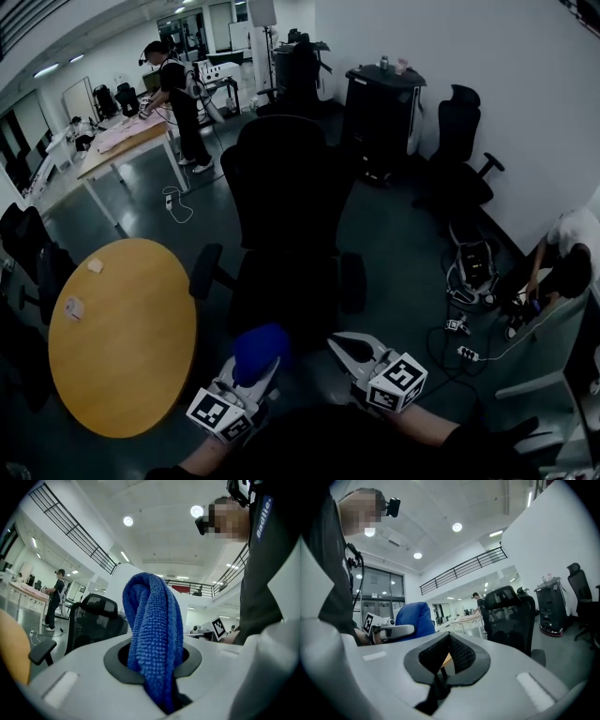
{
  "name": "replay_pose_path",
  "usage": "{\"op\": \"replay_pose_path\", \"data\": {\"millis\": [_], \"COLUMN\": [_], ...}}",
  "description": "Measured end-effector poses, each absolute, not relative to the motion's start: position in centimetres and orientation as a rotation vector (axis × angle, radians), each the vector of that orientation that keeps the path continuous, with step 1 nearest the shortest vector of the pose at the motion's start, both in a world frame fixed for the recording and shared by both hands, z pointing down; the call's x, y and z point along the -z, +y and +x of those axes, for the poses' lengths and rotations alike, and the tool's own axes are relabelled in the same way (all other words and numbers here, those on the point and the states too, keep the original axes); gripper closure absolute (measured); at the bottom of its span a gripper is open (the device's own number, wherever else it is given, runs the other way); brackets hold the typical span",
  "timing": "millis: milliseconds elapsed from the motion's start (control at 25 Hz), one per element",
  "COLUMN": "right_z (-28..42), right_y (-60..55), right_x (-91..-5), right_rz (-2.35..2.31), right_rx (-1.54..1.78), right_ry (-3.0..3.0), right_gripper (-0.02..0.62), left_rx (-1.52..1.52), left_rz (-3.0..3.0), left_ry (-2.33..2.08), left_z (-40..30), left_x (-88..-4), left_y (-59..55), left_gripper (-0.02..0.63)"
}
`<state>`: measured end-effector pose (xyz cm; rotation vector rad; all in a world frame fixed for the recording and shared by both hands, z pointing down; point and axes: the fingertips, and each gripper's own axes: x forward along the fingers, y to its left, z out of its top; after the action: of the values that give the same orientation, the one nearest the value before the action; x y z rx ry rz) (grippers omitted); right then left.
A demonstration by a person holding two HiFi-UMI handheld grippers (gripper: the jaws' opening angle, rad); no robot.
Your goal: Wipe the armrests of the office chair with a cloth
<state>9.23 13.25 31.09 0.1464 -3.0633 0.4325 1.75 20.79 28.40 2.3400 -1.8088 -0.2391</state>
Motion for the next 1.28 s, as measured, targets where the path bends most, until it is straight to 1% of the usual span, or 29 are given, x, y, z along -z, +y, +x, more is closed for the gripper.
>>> {"op": "replay_pose_path", "data": {"millis": [280,680,1080,1280], "right_z": [8.7,8.1,8.5,8.7], "right_y": [15.7,17.3,17.8,17.9], "right_x": [-29.9,-30.6,-30.6,-30.8], "right_rz": [0.021,-0.07,-0.061,-0.048], "right_rx": [-0.205,-0.197,-0.197,-0.206], "right_ry": [-3.102,-3.103,-3.074,-3.07], "right_gripper": [0.591,0.592,0.591,0.591], "left_rx": [0.208,0.208,0.192,0.2], "left_rz": [2.303,2.324,2.338,2.341], "left_ry": [-1.832,-1.844,-1.843,-1.835], "left_z": [4.1,4.2,4.6,5.0], "left_x": [-28.9,-28.7,-29.8,-28.8], "left_y": [21.1,21.5,22.3,22.5], "left_gripper": [0.497,0.497,0.497,0.497]}}
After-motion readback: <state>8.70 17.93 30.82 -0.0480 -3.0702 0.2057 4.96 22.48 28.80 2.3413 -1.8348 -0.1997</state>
